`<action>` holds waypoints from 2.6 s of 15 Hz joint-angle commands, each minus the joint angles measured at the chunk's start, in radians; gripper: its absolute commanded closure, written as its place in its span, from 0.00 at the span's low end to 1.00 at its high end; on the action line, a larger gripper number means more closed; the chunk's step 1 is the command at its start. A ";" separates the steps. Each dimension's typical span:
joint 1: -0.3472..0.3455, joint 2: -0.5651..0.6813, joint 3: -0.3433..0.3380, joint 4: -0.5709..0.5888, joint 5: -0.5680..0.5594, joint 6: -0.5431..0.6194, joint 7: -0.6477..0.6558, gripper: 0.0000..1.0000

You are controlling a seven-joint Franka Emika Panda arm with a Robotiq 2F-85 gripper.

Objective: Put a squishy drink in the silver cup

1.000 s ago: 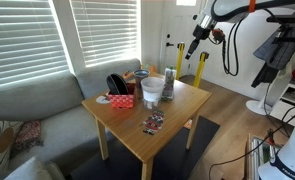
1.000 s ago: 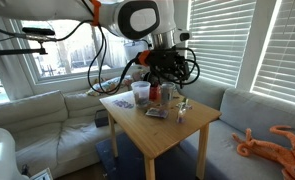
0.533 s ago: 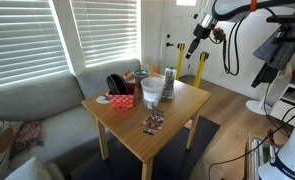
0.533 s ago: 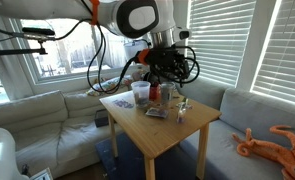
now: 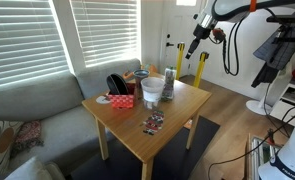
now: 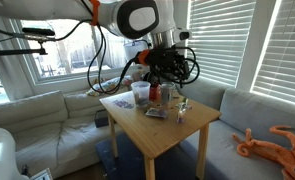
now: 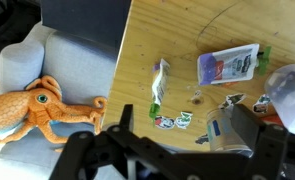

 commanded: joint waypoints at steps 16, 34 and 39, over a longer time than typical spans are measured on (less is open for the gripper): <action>-0.121 0.341 0.055 0.203 0.264 0.020 -0.305 0.31; -0.151 0.269 0.143 0.238 0.232 -0.012 -0.353 0.95; -0.142 0.268 0.133 0.272 0.224 -0.031 -0.333 0.95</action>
